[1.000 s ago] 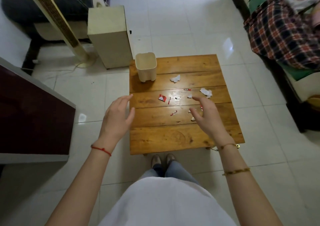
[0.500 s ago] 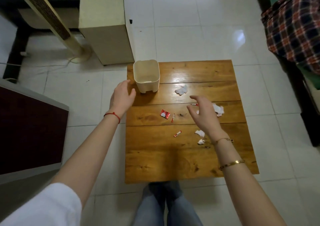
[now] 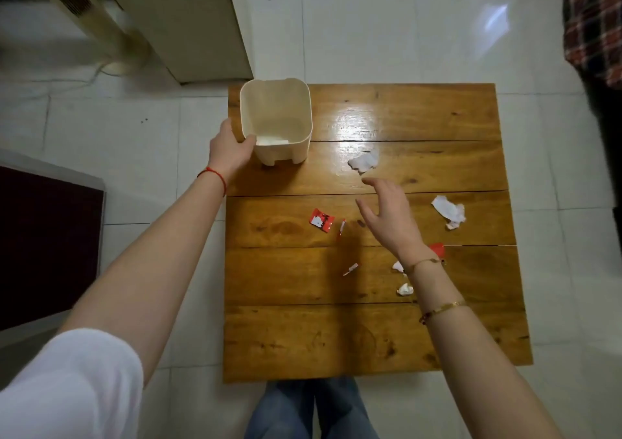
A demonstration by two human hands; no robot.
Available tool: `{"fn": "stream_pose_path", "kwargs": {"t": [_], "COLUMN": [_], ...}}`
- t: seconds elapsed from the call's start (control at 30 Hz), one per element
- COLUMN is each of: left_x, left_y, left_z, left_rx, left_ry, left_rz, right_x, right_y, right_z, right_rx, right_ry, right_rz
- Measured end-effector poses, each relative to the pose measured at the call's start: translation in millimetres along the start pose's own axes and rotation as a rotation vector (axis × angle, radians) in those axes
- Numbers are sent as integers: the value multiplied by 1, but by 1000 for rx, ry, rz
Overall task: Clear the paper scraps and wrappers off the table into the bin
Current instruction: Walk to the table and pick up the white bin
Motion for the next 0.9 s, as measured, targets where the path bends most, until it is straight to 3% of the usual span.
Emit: {"fn": "stream_pose_path", "kwargs": {"t": [0.33, 0.6, 0.9], "left_x": [1, -22, -79], "left_y": [27, 128, 260], "left_z": [4, 5, 23], "left_rx": [70, 4, -39], "left_ry": [111, 148, 272], "left_rz": [-69, -99, -288], "right_x": [3, -6, 20], "right_y": [20, 80, 166], "right_z": [5, 0, 7], "right_rx": [11, 28, -89], "right_ry": [-31, -39, -28], "right_rz": [23, 33, 25]}}
Point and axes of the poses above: each hand's wrist, its own y-axis away from the middle knuckle, its own z-axis out of the palm, x = y × z, the point moved 5 cm from there along -y, towards the middle knuckle, and after that the axes turned 9 degrees about -y, right-handed, at the moved point
